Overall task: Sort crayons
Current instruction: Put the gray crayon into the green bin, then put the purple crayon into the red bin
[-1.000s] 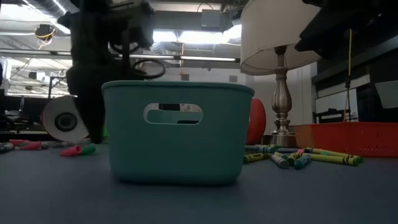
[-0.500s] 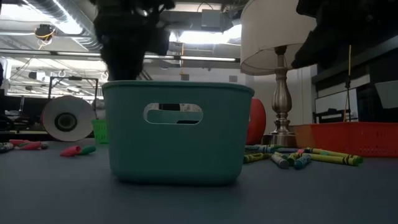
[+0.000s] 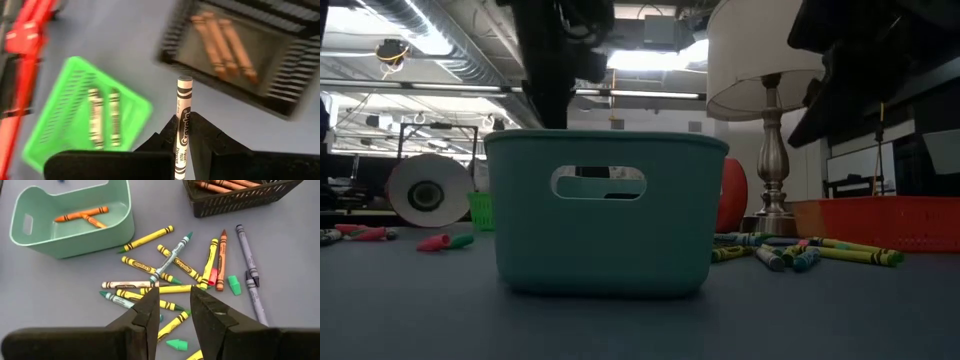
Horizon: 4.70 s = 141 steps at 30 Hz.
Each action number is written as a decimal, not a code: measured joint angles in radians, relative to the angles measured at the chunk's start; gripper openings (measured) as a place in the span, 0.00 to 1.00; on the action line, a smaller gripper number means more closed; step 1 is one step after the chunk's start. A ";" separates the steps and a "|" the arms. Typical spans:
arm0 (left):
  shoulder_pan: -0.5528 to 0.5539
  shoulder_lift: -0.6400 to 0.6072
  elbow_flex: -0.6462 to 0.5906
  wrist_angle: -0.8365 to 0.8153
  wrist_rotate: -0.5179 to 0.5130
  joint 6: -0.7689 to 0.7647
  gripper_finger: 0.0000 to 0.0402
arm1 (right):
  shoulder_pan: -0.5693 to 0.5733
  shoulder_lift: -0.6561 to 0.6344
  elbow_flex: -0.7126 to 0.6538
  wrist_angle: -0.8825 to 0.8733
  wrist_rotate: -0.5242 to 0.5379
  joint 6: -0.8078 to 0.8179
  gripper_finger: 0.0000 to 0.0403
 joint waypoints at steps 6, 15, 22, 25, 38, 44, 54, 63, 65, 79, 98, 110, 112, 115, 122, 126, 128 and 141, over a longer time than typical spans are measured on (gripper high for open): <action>0.150 0.000 0.000 0.000 -0.050 0.008 0.04 | -0.002 0.004 0.000 0.001 0.010 -0.001 0.27; 0.284 0.000 0.000 0.001 -0.085 0.008 0.04 | -0.083 0.004 0.000 0.001 0.014 -0.005 0.27; 0.322 0.000 0.000 0.001 -0.085 0.008 0.06 | -0.183 0.004 0.000 0.000 -0.003 -0.089 0.27; 0.326 0.000 0.000 0.002 -0.085 0.025 0.10 | -0.218 0.010 0.000 -0.001 -0.003 -0.128 0.27; 0.322 -0.001 -0.001 0.049 -0.085 0.032 0.26 | -0.291 0.148 0.000 0.008 -0.003 -0.264 0.27; 0.322 -0.001 -0.001 0.070 -0.084 0.030 0.25 | -0.288 0.243 0.000 0.068 -0.003 -0.307 0.27; 0.320 -0.001 -0.001 0.075 -0.084 0.029 0.22 | -0.295 0.296 0.000 0.055 -0.004 -0.317 0.27; 0.280 -0.001 -0.001 0.084 -0.084 0.029 0.22 | -0.338 0.327 0.000 0.053 -0.088 -0.338 0.27; 0.267 -0.001 -0.001 0.083 -0.084 0.030 0.22 | -0.350 0.337 -0.001 0.057 -0.108 -0.338 0.27; 0.106 -0.001 -0.001 0.082 0.080 0.029 0.22 | -0.374 0.343 0.001 0.050 -0.178 -0.339 0.18; -0.231 -0.001 -0.001 0.080 0.119 -0.208 0.22 | -0.373 0.344 0.000 0.049 -0.179 -0.340 0.05; -0.388 -0.001 -0.002 0.015 0.116 -0.404 0.22 | -0.373 0.337 0.070 -0.089 -0.221 -0.339 0.04; -0.414 -0.001 -0.001 0.006 0.115 -0.433 0.22 | -0.373 0.337 0.107 -0.147 -0.222 -0.342 0.03; -0.453 -0.001 -0.002 -0.001 0.115 -0.468 0.22 | -0.373 0.337 0.159 -0.250 -0.227 -0.364 0.03; -0.534 -0.001 -0.002 -0.052 0.111 -0.568 0.22 | -0.373 0.336 0.284 -0.428 -0.328 -0.390 0.03; -0.575 -0.001 -0.002 -0.117 0.104 -0.627 0.22 | -0.372 0.335 0.357 -0.526 -0.367 -0.391 0.03; -0.594 -0.001 -0.002 -0.145 0.104 -0.657 0.22 | -0.372 0.334 0.390 -0.576 -0.381 -0.396 0.03; -0.718 -0.001 -0.059 -0.201 0.120 -0.994 0.22 | -0.372 0.147 0.435 -0.802 -0.370 -0.404 0.03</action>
